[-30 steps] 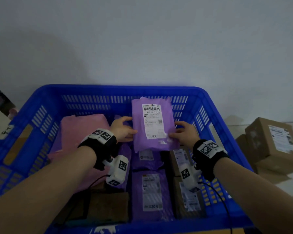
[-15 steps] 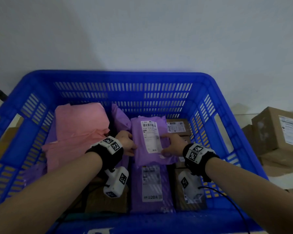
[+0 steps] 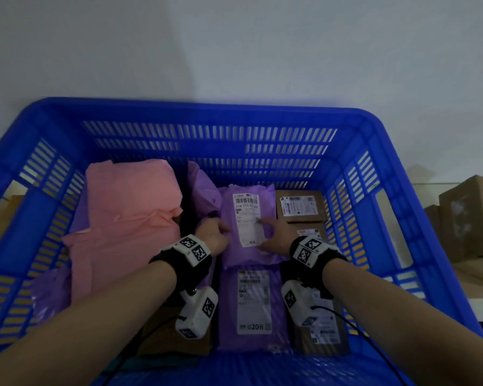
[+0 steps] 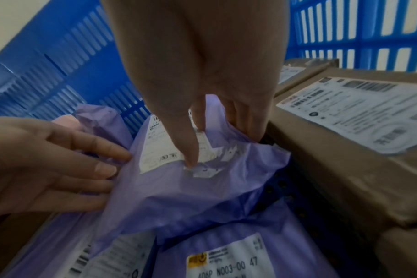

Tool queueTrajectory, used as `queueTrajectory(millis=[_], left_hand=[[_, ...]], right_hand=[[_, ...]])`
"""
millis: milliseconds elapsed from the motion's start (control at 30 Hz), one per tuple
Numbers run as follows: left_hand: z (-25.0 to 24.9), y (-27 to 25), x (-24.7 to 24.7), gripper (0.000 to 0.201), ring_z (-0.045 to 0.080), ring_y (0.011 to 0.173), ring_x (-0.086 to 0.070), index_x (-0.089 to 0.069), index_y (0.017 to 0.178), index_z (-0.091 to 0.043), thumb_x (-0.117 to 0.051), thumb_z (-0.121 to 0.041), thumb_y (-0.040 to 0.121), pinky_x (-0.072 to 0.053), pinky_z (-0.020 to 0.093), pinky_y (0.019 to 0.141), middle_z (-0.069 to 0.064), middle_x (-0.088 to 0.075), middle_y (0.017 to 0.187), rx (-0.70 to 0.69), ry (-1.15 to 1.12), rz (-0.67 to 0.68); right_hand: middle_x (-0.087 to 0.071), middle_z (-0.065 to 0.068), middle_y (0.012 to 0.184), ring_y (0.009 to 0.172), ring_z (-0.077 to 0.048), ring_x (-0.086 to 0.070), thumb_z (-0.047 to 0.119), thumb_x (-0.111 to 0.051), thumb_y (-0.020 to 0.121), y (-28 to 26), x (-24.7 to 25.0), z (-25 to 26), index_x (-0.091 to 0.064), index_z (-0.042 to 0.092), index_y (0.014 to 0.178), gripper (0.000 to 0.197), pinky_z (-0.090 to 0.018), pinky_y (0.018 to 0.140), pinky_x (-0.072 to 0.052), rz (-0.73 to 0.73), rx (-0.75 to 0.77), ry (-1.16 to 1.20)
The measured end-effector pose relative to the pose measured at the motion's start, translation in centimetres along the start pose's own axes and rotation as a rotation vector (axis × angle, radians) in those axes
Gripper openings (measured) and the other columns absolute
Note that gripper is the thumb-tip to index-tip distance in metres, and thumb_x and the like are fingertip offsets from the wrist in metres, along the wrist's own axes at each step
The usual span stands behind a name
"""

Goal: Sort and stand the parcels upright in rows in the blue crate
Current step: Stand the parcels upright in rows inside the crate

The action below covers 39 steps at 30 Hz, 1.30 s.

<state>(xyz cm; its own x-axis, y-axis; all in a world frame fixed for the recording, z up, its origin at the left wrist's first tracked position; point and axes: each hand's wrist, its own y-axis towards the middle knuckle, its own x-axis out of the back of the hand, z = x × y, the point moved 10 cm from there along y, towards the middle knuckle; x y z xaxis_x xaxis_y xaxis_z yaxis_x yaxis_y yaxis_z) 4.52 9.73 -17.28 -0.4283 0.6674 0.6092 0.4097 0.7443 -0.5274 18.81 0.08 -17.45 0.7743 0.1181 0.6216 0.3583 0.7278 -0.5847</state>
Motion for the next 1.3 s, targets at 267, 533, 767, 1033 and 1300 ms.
queueTrajectory(millis=[267,533,767,1033,1300], left_hand=[[-0.8,-0.2,-5.1,0.066,0.028,0.129,-0.047,-0.042,0.141,-0.013,-0.068,-0.009,0.080,-0.037,0.023,0.107,0.014,-0.034,0.143,-0.083,0.106,0.230],[0.0,1.0,-6.1,0.059,0.024,0.128,-0.049,-0.041,0.142,-0.010,-0.059,-0.007,0.086,-0.038,0.024,0.107,0.011,-0.048,0.142,-0.019,0.085,0.264],[0.1,0.5,-5.3,0.049,0.023,0.125,-0.053,-0.050,0.134,-0.010,-0.061,-0.013,0.086,-0.039,0.020,0.101,0.010,-0.052,0.138,-0.034,0.076,0.252],[-4.2,-1.7,1.3,0.035,0.023,0.115,-0.059,-0.064,0.117,-0.014,-0.062,-0.013,0.083,-0.044,0.024,0.094,0.008,-0.063,0.127,-0.283,0.160,0.071],[-6.8,-2.6,10.0,0.033,0.028,0.113,-0.059,-0.065,0.115,-0.010,-0.051,-0.005,0.086,-0.043,0.027,0.090,0.011,-0.065,0.120,-0.422,0.351,-0.116]], right_hand=[[-0.052,-0.013,0.136,0.125,-0.027,-0.050,0.009,-0.066,0.083,0.9,-0.7,-0.4,-0.037,0.016,0.144,0.068,-0.024,0.094,-0.040,-0.011,-0.027,-0.041],[-0.055,-0.018,0.125,0.114,-0.032,-0.055,0.014,-0.068,0.080,2.3,-2.0,-2.3,-0.044,0.005,0.123,0.050,-0.037,0.096,-0.048,0.017,-0.163,-0.065],[-0.058,-0.013,0.124,0.113,-0.028,-0.057,0.018,-0.073,0.077,2.0,-2.2,-2.1,-0.052,0.006,0.123,0.052,-0.028,0.086,-0.047,0.090,-0.175,-0.126],[-0.048,-0.013,0.140,0.126,-0.025,-0.049,0.017,-0.071,0.082,-0.6,1.8,2.2,-0.041,0.006,0.140,0.066,-0.027,0.099,-0.041,-0.056,-0.016,-0.122],[-0.039,-0.009,0.148,0.133,-0.026,-0.043,0.036,-0.063,0.088,-2.0,3.3,10.2,-0.032,0.011,0.145,0.069,-0.036,0.104,-0.040,-0.132,0.216,-0.058]])
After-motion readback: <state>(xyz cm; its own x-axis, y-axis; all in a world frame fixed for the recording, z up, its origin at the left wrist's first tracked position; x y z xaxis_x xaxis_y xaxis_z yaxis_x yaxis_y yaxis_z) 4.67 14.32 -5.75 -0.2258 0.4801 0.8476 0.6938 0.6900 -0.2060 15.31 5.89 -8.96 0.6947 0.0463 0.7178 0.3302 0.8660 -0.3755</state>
